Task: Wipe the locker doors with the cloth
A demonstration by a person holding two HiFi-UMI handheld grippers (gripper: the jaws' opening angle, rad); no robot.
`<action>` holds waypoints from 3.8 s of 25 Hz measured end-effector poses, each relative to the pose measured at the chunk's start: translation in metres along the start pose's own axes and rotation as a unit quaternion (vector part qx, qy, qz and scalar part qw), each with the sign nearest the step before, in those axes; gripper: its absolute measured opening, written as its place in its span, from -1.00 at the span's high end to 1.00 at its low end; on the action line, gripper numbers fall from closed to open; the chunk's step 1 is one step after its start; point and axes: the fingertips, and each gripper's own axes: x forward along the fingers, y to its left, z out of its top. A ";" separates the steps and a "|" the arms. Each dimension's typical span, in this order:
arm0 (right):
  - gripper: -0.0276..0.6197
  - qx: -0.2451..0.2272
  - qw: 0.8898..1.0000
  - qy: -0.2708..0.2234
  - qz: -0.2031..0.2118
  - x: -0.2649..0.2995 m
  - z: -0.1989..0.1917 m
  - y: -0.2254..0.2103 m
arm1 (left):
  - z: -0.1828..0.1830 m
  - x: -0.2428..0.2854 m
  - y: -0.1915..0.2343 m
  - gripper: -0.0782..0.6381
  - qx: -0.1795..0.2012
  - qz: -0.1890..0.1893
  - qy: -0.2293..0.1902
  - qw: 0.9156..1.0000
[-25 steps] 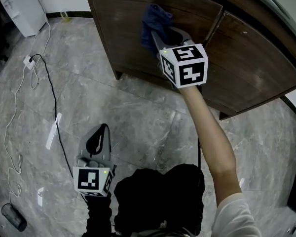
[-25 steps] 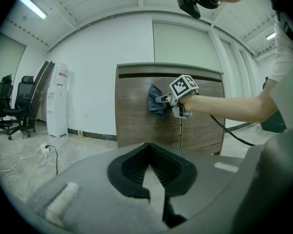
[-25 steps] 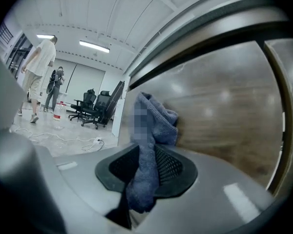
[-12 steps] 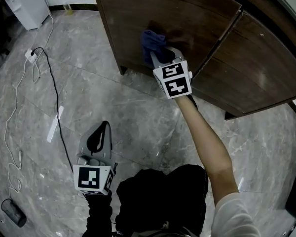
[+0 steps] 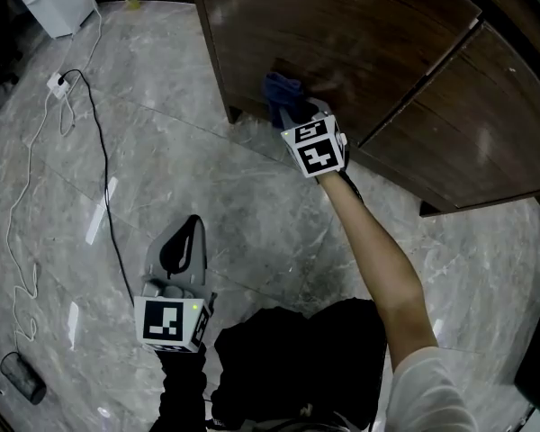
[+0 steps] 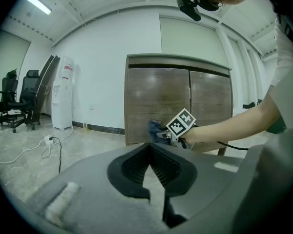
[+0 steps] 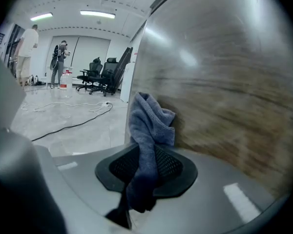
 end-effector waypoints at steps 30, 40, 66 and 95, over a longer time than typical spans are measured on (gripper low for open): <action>0.64 0.028 0.995 -0.092 -0.011 -0.043 0.137 -0.017 | -0.002 -0.011 0.015 0.78 -0.017 0.006 -0.009 1.000; 0.64 0.043 0.987 -0.157 -0.008 -0.086 0.223 -0.031 | 0.009 -0.015 0.015 0.78 -0.015 0.004 -0.026 1.000; 0.64 0.062 0.982 -0.177 -0.007 -0.067 0.233 -0.019 | 0.010 -0.027 0.029 0.78 -0.017 0.019 -0.030 0.999; 0.64 0.089 0.995 -0.011 0.050 0.084 0.056 0.055 | -0.025 -0.025 0.063 0.78 -0.037 0.041 0.004 0.998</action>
